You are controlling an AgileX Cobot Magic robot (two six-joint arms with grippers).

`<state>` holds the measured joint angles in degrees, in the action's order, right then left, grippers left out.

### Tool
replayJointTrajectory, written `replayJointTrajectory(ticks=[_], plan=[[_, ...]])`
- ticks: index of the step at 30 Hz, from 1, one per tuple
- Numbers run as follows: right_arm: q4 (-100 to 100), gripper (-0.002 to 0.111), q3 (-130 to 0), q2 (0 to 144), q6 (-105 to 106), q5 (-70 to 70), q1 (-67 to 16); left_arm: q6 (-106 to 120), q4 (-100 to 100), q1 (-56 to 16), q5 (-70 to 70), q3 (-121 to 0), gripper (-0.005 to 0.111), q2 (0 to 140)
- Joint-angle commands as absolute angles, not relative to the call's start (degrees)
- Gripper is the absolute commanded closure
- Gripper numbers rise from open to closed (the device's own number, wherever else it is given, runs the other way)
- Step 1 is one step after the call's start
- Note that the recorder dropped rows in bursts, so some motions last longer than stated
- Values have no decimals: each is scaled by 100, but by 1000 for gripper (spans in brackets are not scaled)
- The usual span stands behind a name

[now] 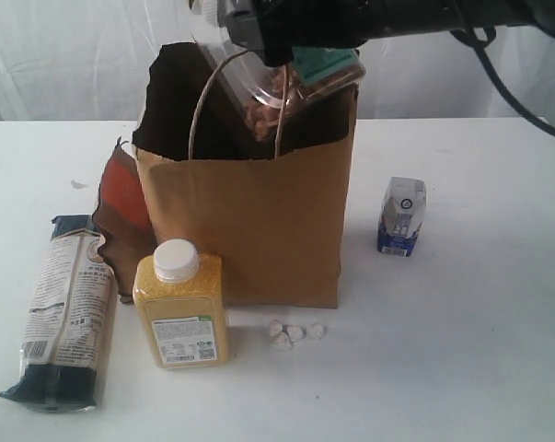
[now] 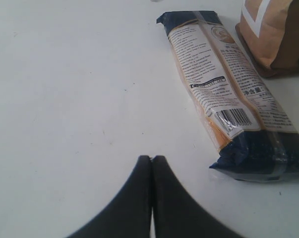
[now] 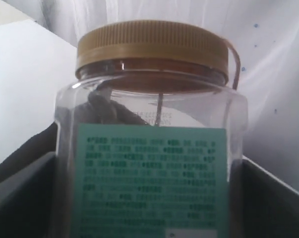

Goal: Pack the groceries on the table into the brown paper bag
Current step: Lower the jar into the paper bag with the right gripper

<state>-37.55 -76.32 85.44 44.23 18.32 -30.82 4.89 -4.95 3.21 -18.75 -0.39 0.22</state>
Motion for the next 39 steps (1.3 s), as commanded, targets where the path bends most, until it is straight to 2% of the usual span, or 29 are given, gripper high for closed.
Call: replayJointTrajectory(ticks=[1, 6, 19, 27, 39], plan=[[-3737, 59, -8179, 8689, 5183, 2628, -3088, 488, -520, 324, -1911, 0, 107, 0], [-3388, 59, -8589, 9043, 5285, 3468, -3088, 488, -520, 324, -1911, 0, 107, 0], [-2470, 59, -8591, 9159, 5267, 2775, -3088, 488, -520, 324, -1911, 0, 107, 0], [-2407, 34, -8591, 9206, 5267, 2839, -3088, 488, -520, 324, -1911, 0, 107, 0], [-2407, 34, -8591, 9206, 5040, 2921, -3088, 488, -520, 324, -1911, 0, 107, 0]])
